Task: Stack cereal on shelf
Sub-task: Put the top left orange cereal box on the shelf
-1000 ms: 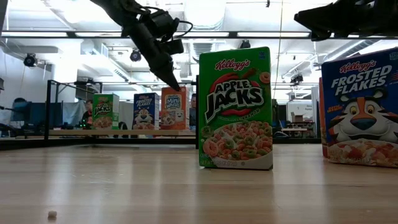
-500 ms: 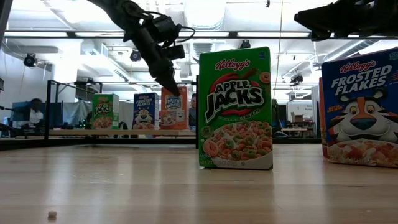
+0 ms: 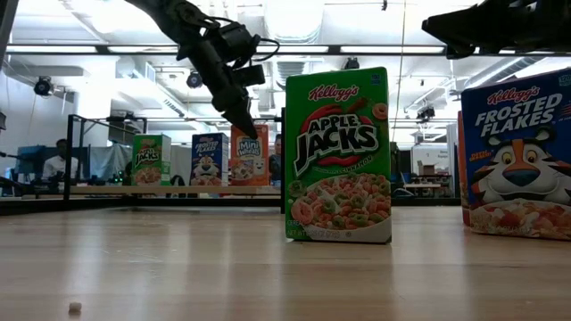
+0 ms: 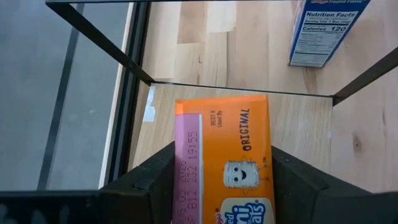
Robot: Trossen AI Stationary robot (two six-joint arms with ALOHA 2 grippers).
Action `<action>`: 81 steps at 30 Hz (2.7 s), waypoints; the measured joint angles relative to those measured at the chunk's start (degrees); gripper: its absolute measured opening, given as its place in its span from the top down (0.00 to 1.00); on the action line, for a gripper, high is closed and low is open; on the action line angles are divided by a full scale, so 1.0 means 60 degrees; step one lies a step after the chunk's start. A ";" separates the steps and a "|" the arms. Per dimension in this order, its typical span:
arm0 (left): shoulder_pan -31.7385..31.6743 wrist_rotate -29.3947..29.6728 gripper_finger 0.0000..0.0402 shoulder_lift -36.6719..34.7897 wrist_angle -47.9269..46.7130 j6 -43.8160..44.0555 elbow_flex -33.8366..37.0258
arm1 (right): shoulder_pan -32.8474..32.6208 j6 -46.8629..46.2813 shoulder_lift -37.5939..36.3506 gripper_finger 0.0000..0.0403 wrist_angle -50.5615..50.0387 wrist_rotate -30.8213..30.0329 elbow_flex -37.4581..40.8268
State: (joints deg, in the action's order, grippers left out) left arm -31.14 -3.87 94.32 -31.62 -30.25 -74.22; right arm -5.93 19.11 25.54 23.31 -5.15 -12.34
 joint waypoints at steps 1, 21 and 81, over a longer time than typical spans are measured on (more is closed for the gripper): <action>0.0000 0.0003 0.55 0.0000 0.0002 -0.0058 0.0000 | 0.0000 0.0000 0.0000 0.84 0.0000 0.0000 0.0000; -0.0311 -0.0320 0.56 0.0155 0.0309 -0.0670 -0.1061 | -0.0002 -0.0004 0.0000 0.84 -0.0022 -0.0160 0.0000; -0.1541 -0.1961 0.56 0.2073 -0.0905 -0.0861 -0.2735 | -0.0002 -0.0113 -0.0004 0.84 -0.0062 -0.0160 0.0000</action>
State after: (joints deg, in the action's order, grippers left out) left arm -40.38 -15.63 106.76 -37.04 -35.42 -90.62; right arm -5.95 18.44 25.52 22.94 -6.11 -12.34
